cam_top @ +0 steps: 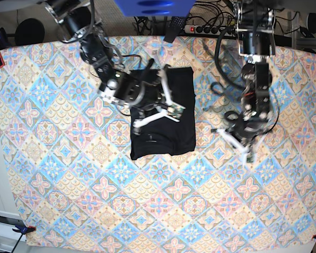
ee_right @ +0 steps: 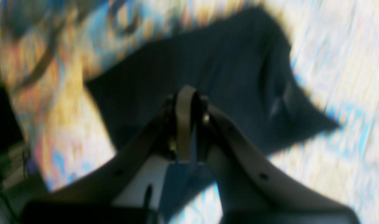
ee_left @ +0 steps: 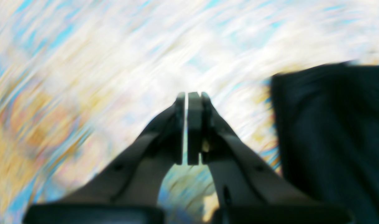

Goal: Fold the T-shirt properly
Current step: 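Grasp the bundle's edge with the right gripper and fold it over, then slide the folded bundle away from the left gripper with the right gripper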

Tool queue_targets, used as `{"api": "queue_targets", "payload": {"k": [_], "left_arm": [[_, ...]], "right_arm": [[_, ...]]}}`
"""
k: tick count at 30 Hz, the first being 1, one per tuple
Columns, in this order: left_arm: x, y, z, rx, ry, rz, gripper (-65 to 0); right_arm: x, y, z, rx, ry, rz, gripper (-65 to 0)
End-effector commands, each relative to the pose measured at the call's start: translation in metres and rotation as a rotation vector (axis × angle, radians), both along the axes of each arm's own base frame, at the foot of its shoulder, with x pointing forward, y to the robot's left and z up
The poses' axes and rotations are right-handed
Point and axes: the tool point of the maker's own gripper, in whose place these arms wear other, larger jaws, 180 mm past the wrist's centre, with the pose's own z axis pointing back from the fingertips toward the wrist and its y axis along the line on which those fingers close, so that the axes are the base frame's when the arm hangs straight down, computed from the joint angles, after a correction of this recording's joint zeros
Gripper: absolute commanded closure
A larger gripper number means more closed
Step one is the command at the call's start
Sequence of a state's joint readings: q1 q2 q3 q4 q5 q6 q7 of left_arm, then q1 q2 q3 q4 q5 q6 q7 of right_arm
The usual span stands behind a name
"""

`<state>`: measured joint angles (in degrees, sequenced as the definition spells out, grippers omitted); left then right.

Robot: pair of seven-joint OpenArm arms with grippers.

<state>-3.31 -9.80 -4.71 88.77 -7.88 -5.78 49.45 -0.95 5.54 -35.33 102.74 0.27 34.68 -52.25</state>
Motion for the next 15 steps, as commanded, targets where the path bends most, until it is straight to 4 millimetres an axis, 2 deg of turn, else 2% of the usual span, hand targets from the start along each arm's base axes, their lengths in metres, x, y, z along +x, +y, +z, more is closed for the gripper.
{"api": "queue_targets", "payload": {"k": [1,3,6,11,15], "left_arm": [[0.007,0.008,0.026,-0.004,-0.087,0.024,-0.1],[-0.012,0.027,0.033,0.007,-0.093,0.078,-0.1],[-0.036,0.043,0.043,0.016,-0.103,0.126,-0.1],[-0.068,0.055,0.051,-0.028,-0.117,0.173,-0.1],[-0.080,0.059,0.047,-0.078,-0.109,0.198,-0.1]], "right_arm": [[0.000,0.009,0.002,0.019,0.003,0.014,-2.3],[0.005,0.022,0.001,0.023,0.011,0.032,-2.3],[0.013,0.036,-0.004,0.027,0.034,0.038,-2.3],[0.021,0.055,-0.019,0.021,0.099,0.038,-2.3],[0.020,0.064,-0.041,0.019,0.172,0.036,-2.2]]}}
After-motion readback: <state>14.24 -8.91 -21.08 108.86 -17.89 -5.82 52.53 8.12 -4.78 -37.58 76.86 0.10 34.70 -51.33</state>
